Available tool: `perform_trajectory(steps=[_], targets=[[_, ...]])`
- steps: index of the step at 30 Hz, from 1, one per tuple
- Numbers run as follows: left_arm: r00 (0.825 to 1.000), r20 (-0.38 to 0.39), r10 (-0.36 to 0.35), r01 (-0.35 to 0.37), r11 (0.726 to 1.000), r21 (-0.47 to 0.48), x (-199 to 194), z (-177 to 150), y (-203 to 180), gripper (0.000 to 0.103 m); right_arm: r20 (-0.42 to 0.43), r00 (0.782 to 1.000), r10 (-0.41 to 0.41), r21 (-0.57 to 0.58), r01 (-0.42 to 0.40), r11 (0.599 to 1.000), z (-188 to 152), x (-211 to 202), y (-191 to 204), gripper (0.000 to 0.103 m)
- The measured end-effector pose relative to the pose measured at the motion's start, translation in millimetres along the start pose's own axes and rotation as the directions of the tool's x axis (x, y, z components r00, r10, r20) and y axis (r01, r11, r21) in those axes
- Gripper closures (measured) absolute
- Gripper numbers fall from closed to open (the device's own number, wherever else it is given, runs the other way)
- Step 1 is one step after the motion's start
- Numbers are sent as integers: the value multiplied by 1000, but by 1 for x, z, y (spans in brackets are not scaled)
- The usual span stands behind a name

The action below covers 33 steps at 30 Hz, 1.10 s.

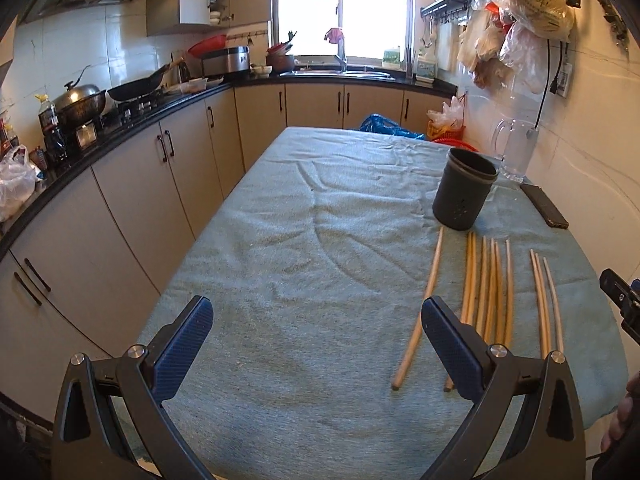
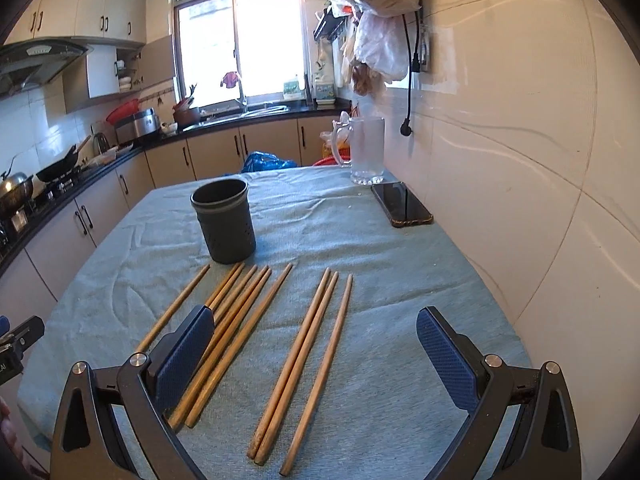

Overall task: Organize utensils
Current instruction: 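Open the left gripper over a chopstick while the right gripper opens over another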

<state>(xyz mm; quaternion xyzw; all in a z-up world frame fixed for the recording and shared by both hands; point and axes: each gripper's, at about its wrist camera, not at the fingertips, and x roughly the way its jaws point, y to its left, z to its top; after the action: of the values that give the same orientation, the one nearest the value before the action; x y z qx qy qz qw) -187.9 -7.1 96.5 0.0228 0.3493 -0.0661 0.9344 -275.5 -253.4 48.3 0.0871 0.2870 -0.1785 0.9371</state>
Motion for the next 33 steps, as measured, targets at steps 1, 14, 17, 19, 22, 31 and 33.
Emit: perform_trajectory(steps=[1,14,17,19,22,31,33], targets=[[1000,-5,-1,1,1000,3,3,1,2,0,-6,1000,-3,-1,3,1000,0,1,1,1],[994,-101,-35,44,996,84,45,27,24,0,-78,994,-77,49,81,995,11,12,12,1],[993,-113,-46,57,994,94,48,33,23,0,-81,995,-52,59,57,997,17,11,18,1],[993,-112,-28,40,994,101,45,37,24,0,-70,997,-34,34,37,999,25,14,24,1],[996,-89,-14,21,996,86,37,37,29,0,-55,998,-32,-5,31,999,45,23,27,2],[991,-115,-75,79,996,30,30,25,25,0,-173,981,85,-7,-87,996,45,66,-13,11],[991,-111,-79,86,994,63,25,25,16,0,-233,967,99,-38,-111,993,38,79,-19,23]])
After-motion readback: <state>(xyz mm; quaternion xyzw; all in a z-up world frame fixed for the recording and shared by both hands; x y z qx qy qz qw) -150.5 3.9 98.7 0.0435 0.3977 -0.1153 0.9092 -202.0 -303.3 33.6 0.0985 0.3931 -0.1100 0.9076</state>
